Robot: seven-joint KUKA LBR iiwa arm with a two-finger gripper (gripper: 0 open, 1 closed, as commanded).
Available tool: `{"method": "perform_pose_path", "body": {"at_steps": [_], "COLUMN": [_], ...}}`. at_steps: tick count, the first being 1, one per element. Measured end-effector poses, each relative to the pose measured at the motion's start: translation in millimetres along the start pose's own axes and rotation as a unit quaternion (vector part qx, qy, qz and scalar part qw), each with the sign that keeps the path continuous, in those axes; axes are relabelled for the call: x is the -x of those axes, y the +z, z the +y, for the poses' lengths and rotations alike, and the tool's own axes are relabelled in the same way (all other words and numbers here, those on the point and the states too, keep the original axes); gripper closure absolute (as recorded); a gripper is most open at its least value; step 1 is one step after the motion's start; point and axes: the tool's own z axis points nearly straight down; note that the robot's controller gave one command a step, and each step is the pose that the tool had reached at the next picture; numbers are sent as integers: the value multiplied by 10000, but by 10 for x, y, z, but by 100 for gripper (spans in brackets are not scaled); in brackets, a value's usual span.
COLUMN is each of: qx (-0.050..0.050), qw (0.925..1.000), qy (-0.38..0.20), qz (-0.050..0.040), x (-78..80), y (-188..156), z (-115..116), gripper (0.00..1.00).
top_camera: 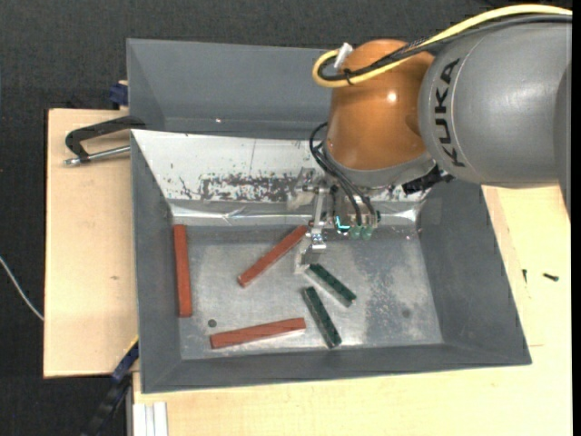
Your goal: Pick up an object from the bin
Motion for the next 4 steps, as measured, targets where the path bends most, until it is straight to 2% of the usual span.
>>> {"method": "perform_pose_path", "body": {"at_steps": [1,2,3,4], "qx": [4,2,-7,-5], "qw": [10000,9992,9920,9920], "qy": [4,-393,-1260,-1259], "qz": [-44,-66,-14,-18], "x": [17,27,29,31], "y": [-49,376,1057,1057], "z": [-4,17,164,165], "gripper": [0,0,100,100]}}
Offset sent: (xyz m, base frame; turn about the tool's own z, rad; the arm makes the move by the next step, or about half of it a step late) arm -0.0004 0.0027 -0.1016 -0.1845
